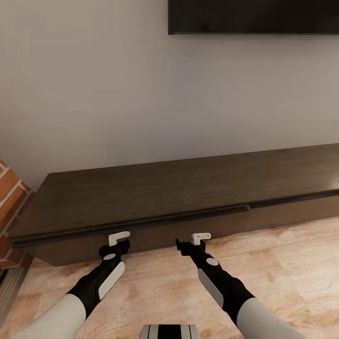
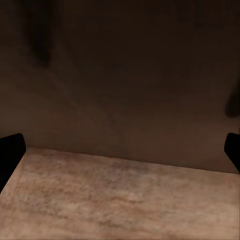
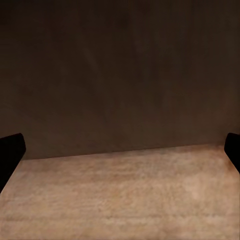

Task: Place each of the two pumpkins and all three candles from the living room inside a cabinet in the living room (use any cabinet), then make sure every cabinet is closed, and position the cauldron so it is next to a table in the living room.

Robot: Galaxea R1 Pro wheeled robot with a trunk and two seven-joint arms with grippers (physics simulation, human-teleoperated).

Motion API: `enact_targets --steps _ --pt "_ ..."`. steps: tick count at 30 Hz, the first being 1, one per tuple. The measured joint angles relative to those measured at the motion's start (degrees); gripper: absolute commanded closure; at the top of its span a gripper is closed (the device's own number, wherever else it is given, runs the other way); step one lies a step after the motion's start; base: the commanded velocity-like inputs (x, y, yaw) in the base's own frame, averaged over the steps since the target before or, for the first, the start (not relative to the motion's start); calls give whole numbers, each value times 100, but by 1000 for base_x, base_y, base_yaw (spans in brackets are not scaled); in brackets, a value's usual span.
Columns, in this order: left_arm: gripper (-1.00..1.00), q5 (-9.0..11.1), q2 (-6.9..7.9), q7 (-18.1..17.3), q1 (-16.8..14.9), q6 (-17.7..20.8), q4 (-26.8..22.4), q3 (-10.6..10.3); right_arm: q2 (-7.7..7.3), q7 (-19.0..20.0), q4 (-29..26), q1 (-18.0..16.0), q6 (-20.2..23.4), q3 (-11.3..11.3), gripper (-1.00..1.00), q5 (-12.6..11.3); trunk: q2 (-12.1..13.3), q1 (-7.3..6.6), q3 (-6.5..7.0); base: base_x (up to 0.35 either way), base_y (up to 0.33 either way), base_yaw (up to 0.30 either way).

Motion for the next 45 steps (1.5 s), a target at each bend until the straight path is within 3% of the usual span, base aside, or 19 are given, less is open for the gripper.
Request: enact_targets --steps 26,32,39,43,45 --pt "-100 16 -23 -23 -2 27 -17 -7 0 -6 1 0 45 -5 -100 -11 0 3 0 -301 0 0" --pt "-100 59 -29 -24 -2 91 -58 -141 0 -24 -5 0 78 -11 -100 -21 0 3 0 -264 0 0" --pt "-100 94 -51 -1 -2 98 -67 -148 -7 -34 -18 -1 111 -29 -100 -81 0 0 0 -71 0 0" --pt "-100 198 -62 7 1 142 -46 -138 -9 -34 -48 -1 220 -37 -100 -96 2 -6 44 -6 0 0" --pt "-100 437 -62 18 4 317 -33 -132 -9 -34 -59 -1 245 -38 -100 -101 5 -11 88 -2 0 0"
